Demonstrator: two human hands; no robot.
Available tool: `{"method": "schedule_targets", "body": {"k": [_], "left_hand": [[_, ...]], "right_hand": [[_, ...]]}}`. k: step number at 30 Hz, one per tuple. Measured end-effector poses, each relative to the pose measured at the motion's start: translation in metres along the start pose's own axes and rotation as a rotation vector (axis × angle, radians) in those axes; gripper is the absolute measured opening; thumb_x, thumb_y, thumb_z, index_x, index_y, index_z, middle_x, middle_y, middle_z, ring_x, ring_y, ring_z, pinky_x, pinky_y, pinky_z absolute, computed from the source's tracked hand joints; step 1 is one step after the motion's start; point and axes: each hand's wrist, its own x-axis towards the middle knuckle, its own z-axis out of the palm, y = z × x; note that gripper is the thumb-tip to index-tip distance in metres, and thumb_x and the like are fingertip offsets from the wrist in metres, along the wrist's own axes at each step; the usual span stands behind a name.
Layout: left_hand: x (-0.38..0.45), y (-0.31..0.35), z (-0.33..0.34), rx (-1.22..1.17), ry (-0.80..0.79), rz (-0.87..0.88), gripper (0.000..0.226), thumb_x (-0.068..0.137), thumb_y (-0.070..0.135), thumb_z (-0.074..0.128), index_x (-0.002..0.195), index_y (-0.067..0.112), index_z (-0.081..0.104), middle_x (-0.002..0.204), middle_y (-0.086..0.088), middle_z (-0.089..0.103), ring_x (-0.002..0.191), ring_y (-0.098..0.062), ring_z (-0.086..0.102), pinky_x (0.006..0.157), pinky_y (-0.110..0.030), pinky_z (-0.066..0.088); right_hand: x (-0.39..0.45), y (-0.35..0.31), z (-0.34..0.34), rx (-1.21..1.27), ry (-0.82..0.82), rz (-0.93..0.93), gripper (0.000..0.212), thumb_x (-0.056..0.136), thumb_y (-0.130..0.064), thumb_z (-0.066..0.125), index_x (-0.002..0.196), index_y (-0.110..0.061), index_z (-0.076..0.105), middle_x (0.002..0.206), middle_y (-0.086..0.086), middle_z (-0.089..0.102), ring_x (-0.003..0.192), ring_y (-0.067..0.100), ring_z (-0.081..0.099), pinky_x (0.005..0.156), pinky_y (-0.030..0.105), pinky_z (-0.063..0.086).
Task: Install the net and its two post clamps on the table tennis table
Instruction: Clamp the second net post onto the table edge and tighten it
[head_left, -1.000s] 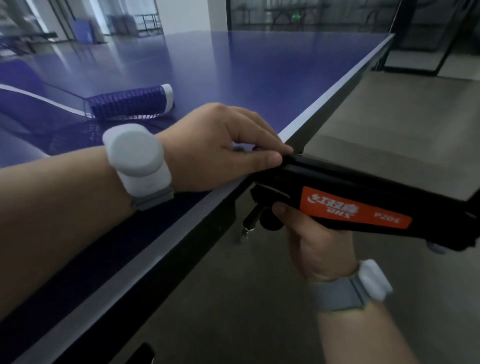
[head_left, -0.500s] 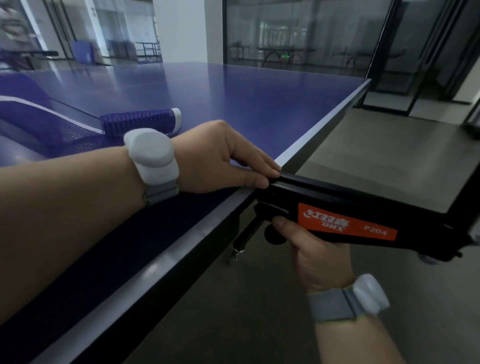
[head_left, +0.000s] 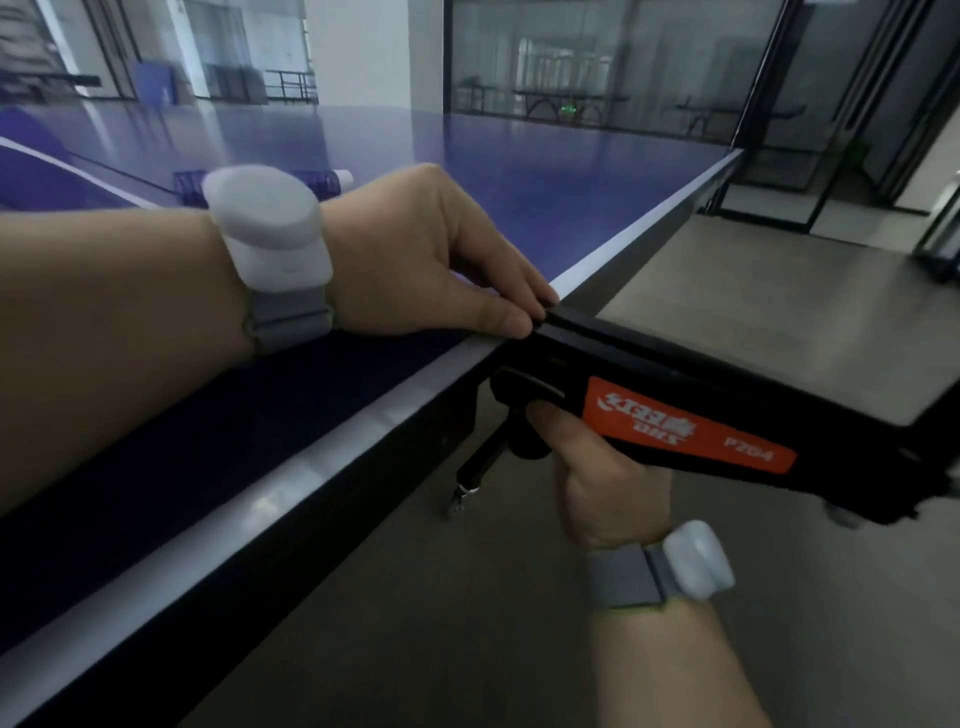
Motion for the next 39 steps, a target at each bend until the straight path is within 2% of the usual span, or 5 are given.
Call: {"method": "schedule_targets", "body": {"k": [4,9,16,28,39], "left_hand": [[-0.003,-0.003,-0.005,0.036,-0.015,-0.017,0.017,0.078,0.034,0.082,0.095,0.034,0.082,0.105,0.029,0.076,0.097,0.018,0.067,0.091,0.002,0.042],[-0.003,-0.003,-0.006,0.109,0.005,-0.028,0.018,0.078,0.04,0.08,0.095,0.039,0.082,0.104,0.033,0.075,0.096,0.019,0.066,0.088,0.004,0.04],[-0.006,0.001,-0.012,0.102,-0.014,-0.085,0.057,0.083,0.035,0.083,0.134,0.046,0.06,0.105,0.038,0.072,0.104,0.016,0.064,0.086,0.005,0.038],[-0.011,-0.024,-0.026,-0.171,0.013,-0.221,0.093,0.08,-0.009,0.066,0.156,0.036,0.037,0.129,0.02,0.07,0.125,0.011,0.056,0.105,-0.01,0.044],[0.008,-0.022,-0.013,-0.507,0.403,-0.326,0.046,0.094,-0.017,0.049,0.132,0.004,0.065,0.121,-0.016,0.074,0.104,-0.025,0.065,0.085,-0.028,0.051]], "right_hand": [[0.0,0.012,0.024,-0.067,0.353,-0.289,0.018,0.088,-0.041,0.078,0.07,-0.041,0.078,0.07,-0.042,0.066,0.085,-0.017,0.063,0.091,0.014,0.051],[0.011,0.014,0.032,0.225,0.523,-0.334,0.009,0.071,-0.033,0.084,0.08,-0.035,0.082,0.08,-0.009,0.078,0.086,0.018,0.075,0.086,0.053,0.06],[-0.009,0.008,0.029,0.085,0.801,-0.339,0.032,0.074,-0.001,0.092,0.071,-0.03,0.08,0.072,-0.024,0.077,0.071,-0.008,0.071,0.068,0.005,0.05],[-0.008,-0.002,0.035,-0.142,0.724,-0.352,0.033,0.069,-0.014,0.097,0.084,-0.039,0.08,0.076,-0.018,0.078,0.087,0.011,0.076,0.099,0.038,0.056],[-0.003,-0.004,0.034,-0.186,0.707,-0.411,0.023,0.07,-0.017,0.094,0.072,-0.027,0.074,0.069,-0.023,0.073,0.073,-0.003,0.071,0.074,0.008,0.048]]}}
